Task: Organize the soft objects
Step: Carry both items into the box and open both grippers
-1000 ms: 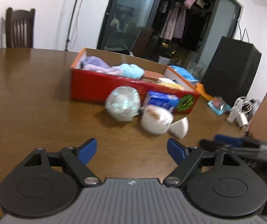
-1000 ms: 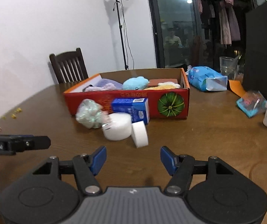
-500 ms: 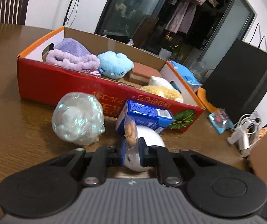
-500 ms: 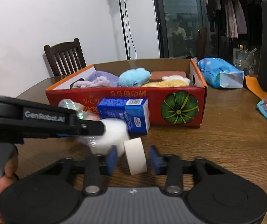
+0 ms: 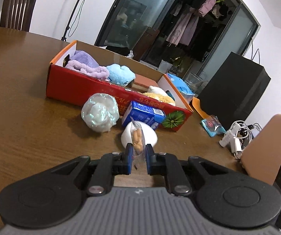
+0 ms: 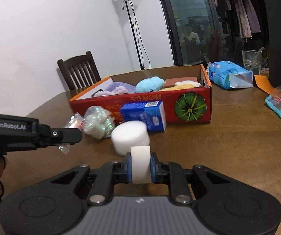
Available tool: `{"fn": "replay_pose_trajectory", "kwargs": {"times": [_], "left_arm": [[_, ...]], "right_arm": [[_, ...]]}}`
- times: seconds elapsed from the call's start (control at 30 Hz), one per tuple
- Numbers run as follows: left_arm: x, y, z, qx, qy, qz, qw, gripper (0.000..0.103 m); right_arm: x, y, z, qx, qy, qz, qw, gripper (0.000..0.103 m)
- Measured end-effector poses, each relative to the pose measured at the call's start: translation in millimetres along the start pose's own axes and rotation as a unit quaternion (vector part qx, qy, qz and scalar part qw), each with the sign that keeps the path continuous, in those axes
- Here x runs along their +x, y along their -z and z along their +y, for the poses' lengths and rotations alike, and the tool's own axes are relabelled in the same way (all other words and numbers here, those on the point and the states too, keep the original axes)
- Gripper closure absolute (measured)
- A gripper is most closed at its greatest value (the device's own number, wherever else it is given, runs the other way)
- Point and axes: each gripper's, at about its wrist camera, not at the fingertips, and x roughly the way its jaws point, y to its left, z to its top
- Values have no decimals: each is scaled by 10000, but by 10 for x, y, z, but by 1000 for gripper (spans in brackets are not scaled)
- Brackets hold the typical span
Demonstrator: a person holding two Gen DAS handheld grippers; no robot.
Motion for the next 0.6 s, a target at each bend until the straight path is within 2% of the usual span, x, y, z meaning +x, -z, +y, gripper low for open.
{"fn": "replay_pose_trajectory", "kwargs": {"times": [0.17, 0.23, 0.33, 0.4, 0.47, 0.53, 0.6], "left_arm": [[-67, -50, -99, 122, 76, -115, 9998, 89], [-57, -156, -143, 285, 95, -208, 9993, 89], [92, -519, -173, 541, 157, -319, 9979, 89], [336, -867, -165, 719, 213, -227, 9969, 89], [677, -1185, -139, 929, 20, -106, 9956, 89], [1077, -1460, -84, 1013, -483, 40, 9937, 89], [1443, -1666, -1, 1120, -777, 251, 9904, 89]], "right_arm": [[-173, -46, 46, -70, -23, -179, 9998, 85], [-174, -150, 24, -75, -190, -186, 9996, 85], [-76, -442, 1, -346, -404, -236, 9983, 85], [68, -728, -43, -479, -472, -321, 9972, 85], [349, -1080, -122, -602, -478, -304, 9966, 85], [697, -1382, -221, -582, -397, -193, 9973, 85], [1139, -1647, -350, -449, -320, 51, 9985, 85]]}}
